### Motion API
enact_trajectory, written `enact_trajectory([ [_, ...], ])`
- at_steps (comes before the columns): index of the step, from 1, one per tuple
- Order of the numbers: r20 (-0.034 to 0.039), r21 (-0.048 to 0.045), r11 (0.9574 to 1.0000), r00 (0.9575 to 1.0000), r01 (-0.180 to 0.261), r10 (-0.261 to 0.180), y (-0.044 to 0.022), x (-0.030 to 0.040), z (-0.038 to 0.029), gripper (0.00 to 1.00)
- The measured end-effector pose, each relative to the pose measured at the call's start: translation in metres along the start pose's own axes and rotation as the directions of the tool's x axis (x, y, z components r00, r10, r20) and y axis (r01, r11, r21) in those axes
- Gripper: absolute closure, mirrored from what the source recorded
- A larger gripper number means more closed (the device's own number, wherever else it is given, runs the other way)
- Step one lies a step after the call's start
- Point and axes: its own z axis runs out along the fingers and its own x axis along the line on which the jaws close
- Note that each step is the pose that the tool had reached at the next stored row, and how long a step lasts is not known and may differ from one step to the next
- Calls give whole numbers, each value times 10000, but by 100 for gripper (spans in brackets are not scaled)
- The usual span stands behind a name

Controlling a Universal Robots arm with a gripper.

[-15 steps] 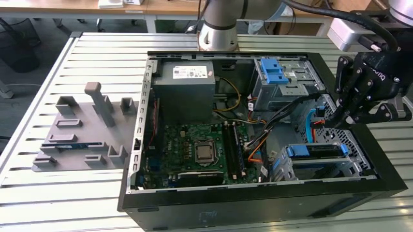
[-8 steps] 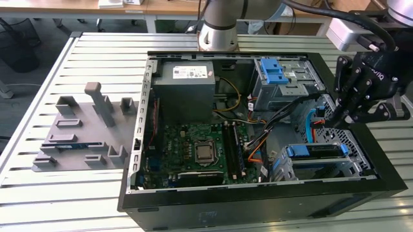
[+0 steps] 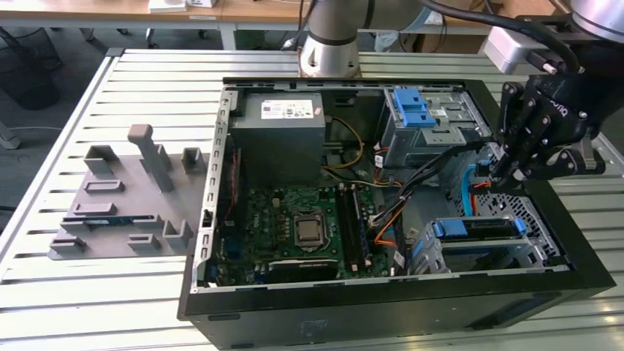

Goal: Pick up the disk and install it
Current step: 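Insert the first disk wire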

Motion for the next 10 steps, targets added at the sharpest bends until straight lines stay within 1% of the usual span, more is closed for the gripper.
enact_trajectory([
  [7, 0, -5, 10000, 10000, 0, 0, 2, -22, 58, 75],
  [8, 0, -8, 10000, 10000, 0, 0, 2, -25, 67, 68],
  [10, 1, -13, 10000, 10000, -1, 1, 2, -32, 82, 68],
])
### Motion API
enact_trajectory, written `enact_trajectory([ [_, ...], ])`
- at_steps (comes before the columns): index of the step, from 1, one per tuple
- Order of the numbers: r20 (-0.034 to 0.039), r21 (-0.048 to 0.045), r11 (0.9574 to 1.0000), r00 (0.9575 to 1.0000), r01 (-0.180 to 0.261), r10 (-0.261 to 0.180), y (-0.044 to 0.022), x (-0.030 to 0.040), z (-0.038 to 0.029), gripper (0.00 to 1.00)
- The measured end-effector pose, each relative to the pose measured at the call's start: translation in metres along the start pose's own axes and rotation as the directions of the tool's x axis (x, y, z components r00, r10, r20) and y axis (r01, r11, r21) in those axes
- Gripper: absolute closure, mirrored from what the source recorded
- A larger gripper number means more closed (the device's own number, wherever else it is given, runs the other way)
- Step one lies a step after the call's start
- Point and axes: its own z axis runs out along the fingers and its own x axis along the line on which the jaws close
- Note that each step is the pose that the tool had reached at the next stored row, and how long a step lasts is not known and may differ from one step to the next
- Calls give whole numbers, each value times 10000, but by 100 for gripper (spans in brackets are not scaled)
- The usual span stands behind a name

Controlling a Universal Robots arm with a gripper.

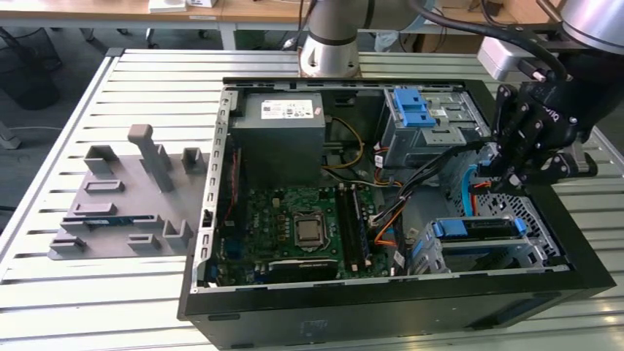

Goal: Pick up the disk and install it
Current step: 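Insert the first disk wire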

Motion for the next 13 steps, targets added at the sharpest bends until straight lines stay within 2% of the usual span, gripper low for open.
enact_trajectory([
  [13, -32, -8, 10000, 10000, 2, -2, -6, -17, 59, 70],
])
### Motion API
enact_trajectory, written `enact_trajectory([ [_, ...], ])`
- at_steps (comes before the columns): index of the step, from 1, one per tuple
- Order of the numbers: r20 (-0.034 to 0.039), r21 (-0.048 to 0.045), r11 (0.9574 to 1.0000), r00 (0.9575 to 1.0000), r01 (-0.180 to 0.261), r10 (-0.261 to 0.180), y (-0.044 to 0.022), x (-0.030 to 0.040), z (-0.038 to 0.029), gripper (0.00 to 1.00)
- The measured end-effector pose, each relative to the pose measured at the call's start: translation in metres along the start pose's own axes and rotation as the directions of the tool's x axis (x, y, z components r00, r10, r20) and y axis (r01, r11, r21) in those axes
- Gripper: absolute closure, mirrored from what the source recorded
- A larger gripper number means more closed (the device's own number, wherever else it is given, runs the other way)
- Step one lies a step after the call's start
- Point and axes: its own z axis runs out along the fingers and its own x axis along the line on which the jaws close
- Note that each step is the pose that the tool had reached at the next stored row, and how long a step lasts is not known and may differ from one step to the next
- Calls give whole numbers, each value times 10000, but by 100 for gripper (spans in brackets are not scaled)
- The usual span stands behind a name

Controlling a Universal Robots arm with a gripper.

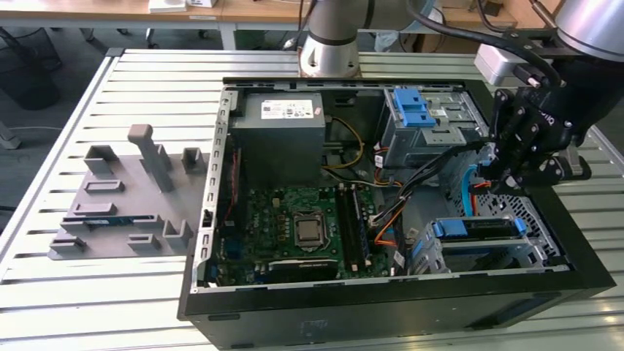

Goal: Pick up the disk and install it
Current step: 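Insert the first disk wire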

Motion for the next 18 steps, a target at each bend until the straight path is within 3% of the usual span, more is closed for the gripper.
enact_trajectory([
  [1, -4, 0, 10000, 10000, 0, 0, 0, 0, 1, 70],
  [4, 1, 0, 10000, 10000, 0, 0, 0, 0, 4, 82],
  [5, 56, -1, 10000, 10000, -1, 1, 0, 0, 6, 82],
  [8, 341, -11, 10000, 9994, -7, 7, 0, 0, 10, 84],
  [9, 379, -14, 10000, 9993, -10, 11, 0, 6, 14, 84],
  [13, 391, -21, 10000, 9992, -19, 19, -1, 84, 40, 84],
  [18, 387, -80, 10000, 9992, -22, 25, -5, 251, 82, 84],
])
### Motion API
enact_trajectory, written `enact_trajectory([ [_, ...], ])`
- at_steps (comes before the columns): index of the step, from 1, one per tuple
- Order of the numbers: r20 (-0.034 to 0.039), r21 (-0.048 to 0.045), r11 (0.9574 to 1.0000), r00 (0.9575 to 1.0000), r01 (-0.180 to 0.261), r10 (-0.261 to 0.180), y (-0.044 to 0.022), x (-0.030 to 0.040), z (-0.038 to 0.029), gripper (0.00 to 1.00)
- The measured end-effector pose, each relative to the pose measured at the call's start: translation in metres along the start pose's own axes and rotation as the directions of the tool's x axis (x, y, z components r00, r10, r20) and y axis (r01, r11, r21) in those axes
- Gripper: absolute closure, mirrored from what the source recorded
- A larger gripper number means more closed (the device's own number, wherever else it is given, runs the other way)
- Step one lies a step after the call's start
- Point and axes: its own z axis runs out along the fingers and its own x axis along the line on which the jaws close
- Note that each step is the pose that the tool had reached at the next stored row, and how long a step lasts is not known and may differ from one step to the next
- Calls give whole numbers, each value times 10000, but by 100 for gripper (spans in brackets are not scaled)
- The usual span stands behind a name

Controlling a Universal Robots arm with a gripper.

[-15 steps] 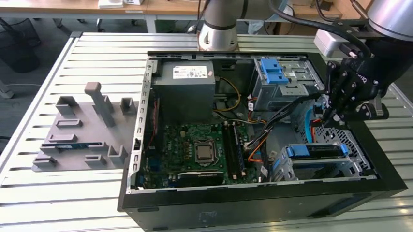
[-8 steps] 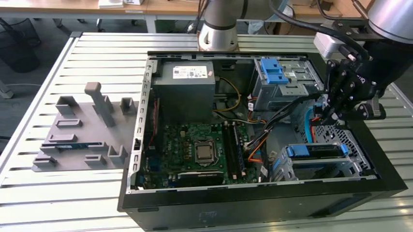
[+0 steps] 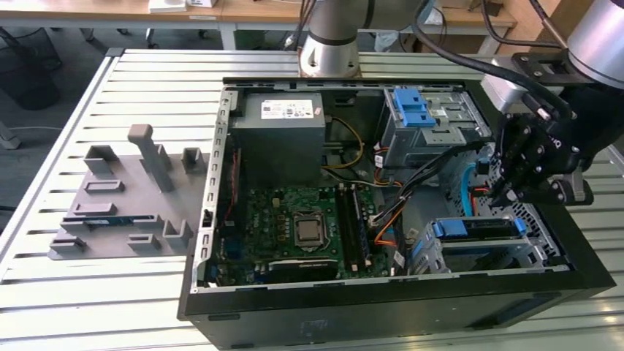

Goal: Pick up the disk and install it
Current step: 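Insert the first disk wire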

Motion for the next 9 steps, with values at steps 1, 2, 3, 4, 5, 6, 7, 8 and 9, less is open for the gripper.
enact_trajectory([
  [1, 0, -18, 10000, 10000, -1, 1, -1, 25, 3, 84],
  [2, 1, -28, 10000, 10000, -4, 4, -1, 39, 5, 84],
  [3, 4, -28, 10000, 10000, -9, 9, -1, 41, 7, 84],
  [4, 3, -31, 10000, 10000, -16, 16, -1, 40, 7, 84],
  [5, 2, -40, 10000, 10000, -23, 23, -1, 40, 8, 84],
  [6, 2, -74, 10000, 10000, -23, 23, -2, 41, 11, 84],
  [7, 1, -118, 9999, 10000, -24, 24, -2, 41, 13, 84],
  [8, 0, -158, 9999, 10000, -24, 24, -1, 41, 14, 84],
  [9, -1, -196, 9998, 10000, -24, 24, -1, 41, 16, 84],
])
